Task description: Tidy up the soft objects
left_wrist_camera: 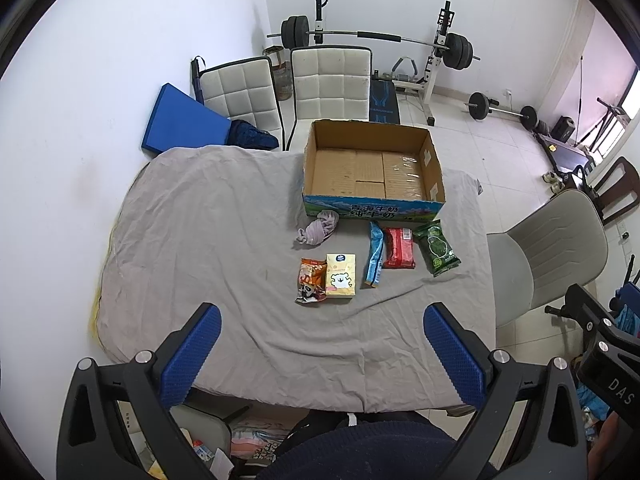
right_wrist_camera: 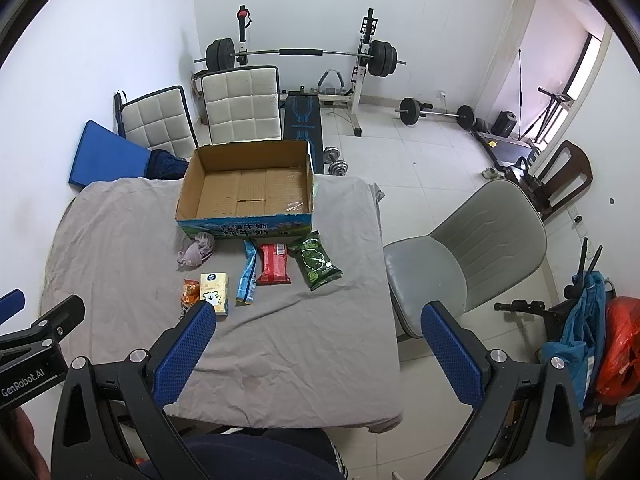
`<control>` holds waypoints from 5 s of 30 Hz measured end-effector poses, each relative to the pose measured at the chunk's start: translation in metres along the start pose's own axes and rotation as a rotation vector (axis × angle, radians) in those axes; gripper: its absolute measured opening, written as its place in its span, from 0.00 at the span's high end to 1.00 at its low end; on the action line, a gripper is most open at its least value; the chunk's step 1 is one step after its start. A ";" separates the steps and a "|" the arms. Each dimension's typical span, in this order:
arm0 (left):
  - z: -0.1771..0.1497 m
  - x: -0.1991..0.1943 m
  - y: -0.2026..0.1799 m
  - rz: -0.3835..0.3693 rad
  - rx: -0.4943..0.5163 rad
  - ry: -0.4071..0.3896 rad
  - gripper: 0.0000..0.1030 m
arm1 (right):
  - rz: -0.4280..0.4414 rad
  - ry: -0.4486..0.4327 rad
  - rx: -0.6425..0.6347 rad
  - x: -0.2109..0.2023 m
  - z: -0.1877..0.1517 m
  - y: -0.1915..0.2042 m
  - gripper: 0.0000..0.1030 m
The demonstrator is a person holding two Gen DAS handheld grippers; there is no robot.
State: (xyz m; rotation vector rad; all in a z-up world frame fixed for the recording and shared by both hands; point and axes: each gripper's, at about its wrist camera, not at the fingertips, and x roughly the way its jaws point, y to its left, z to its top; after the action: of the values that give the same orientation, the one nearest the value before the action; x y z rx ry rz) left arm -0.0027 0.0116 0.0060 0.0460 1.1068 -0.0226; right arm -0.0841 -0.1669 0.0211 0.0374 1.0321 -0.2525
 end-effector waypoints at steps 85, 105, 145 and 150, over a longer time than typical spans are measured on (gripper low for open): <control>0.067 0.232 -0.020 0.026 -0.006 0.226 0.00 | 0.085 0.339 0.016 0.277 0.039 -0.039 0.00; -0.019 0.463 -0.029 -0.073 -0.176 0.669 0.30 | 0.135 0.554 -0.065 0.495 0.027 -0.023 0.04; 0.021 0.252 -0.081 -0.092 -0.084 0.308 0.61 | 0.413 0.518 -0.081 0.352 0.043 -0.016 0.62; 0.067 0.231 -0.080 -0.125 -0.042 0.226 0.61 | 0.431 0.432 -0.074 0.328 0.084 -0.008 0.62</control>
State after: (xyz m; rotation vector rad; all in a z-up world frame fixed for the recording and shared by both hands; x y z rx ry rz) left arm 0.1573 -0.0704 -0.1722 -0.0601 1.3347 -0.1085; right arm 0.1446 -0.2493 -0.2141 0.2536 1.4308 0.1965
